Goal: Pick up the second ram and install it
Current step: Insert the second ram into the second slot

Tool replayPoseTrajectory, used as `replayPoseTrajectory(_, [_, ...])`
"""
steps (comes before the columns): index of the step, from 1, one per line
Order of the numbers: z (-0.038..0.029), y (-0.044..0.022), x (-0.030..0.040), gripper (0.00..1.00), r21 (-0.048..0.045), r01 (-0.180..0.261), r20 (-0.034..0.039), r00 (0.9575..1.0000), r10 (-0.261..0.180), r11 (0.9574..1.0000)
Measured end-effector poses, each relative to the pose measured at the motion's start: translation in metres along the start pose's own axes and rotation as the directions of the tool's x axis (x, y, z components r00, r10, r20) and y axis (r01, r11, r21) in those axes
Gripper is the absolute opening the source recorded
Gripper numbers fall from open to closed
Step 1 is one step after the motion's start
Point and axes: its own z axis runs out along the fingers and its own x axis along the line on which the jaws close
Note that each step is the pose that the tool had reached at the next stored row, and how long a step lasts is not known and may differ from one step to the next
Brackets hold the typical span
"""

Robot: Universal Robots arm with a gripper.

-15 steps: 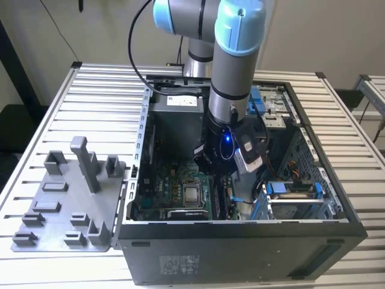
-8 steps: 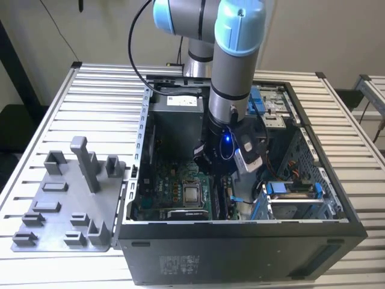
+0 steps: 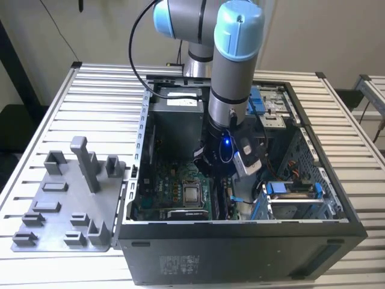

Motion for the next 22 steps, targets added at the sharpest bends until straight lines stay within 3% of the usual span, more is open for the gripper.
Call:
replayPoseTrajectory(8, [0.0007,0.0003,0.0000,0.16,-0.0013,0.000,0.0003,1.0000,0.000,1.0000])
replayPoseTrajectory(9, [0.0004,0.0001,-0.0001,0.22,-0.0006,0.000,0.0001,1.0000,0.000,1.0000])
replayPoseTrajectory(15, [-0.0239,-0.0012,-0.0006,0.22,-0.0007,0.000,0.0002,1.0000,0.000,1.0000])
replayPoseTrajectory(20, [-0.0260,-0.0016,-0.0005,0.22,-0.0070,0.000,0.0001,1.0000,0.000,1.0000])
replayPoseTrajectory(22, [-0.0262,-0.0017,-0.0005,0.13,-0.0079,0.000,0.0000,1.0000,0.000,1.0000])
